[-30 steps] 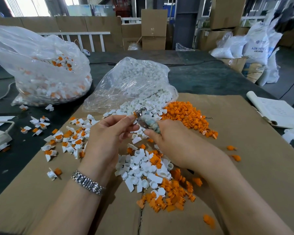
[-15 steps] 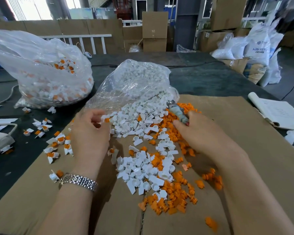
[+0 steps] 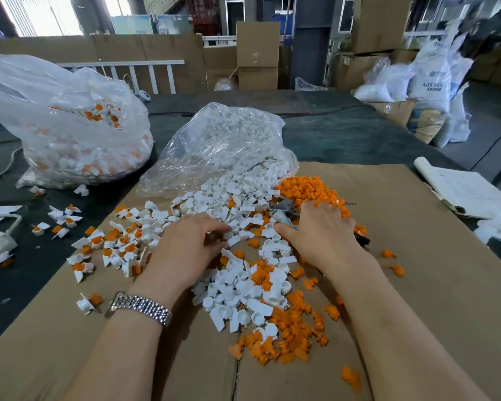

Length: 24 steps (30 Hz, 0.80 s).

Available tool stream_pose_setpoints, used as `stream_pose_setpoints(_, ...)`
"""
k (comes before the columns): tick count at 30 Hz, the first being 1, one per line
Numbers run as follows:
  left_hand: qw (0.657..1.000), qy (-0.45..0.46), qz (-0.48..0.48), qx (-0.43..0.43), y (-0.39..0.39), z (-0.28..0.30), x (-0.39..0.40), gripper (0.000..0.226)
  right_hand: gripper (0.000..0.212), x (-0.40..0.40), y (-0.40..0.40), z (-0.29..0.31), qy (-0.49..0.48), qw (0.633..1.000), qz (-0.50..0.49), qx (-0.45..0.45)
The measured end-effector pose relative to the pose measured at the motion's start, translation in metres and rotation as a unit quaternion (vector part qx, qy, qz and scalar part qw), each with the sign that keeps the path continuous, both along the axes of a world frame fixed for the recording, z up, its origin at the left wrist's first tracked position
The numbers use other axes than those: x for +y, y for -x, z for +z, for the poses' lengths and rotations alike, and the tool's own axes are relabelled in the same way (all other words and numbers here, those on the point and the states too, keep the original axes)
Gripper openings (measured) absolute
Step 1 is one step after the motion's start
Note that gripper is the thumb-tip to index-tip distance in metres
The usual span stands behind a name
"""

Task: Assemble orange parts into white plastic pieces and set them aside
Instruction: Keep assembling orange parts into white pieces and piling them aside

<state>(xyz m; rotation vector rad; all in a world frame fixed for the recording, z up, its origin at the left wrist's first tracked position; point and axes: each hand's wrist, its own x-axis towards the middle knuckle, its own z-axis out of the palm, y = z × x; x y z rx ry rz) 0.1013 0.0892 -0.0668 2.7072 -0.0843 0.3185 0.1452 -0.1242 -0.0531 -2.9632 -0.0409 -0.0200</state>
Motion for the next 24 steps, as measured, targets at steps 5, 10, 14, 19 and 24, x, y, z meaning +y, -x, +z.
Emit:
stream_pose_setpoints(5, 0.997, 0.072, 0.029, 0.020, -0.002, 0.000, -0.006, 0.019, 0.057, 0.007, 0.002, 0.001, -0.014, 0.993, 0.059, -0.102)
stream_pose_setpoints(10, 0.989, 0.145, 0.040, 0.009, 0.001, 0.001, -0.007, 0.020, 0.019, 0.032, 0.007, 0.000, -0.004, 0.967, 0.207, -0.147)
stream_pose_setpoints(14, 0.983, 0.178, 0.038, -0.023, 0.003, 0.004, -0.008, 0.016, 0.012, 0.037, 0.006, -0.005, 0.019, 0.968, 0.220, -0.122)
stream_pose_setpoints(19, 0.941, 0.334, 0.055, 0.000, 0.007, 0.010, -0.010, 0.020, 0.018, 0.037, 0.005, -0.009, 0.029, 0.970, 0.206, -0.129)
stream_pose_setpoints(24, 0.878, 0.475, 0.051, 0.043, 0.012, 0.014, -0.011, 0.011, 0.017, 0.028, 0.009, 0.003, -0.134, 0.962, 0.205, -0.116)
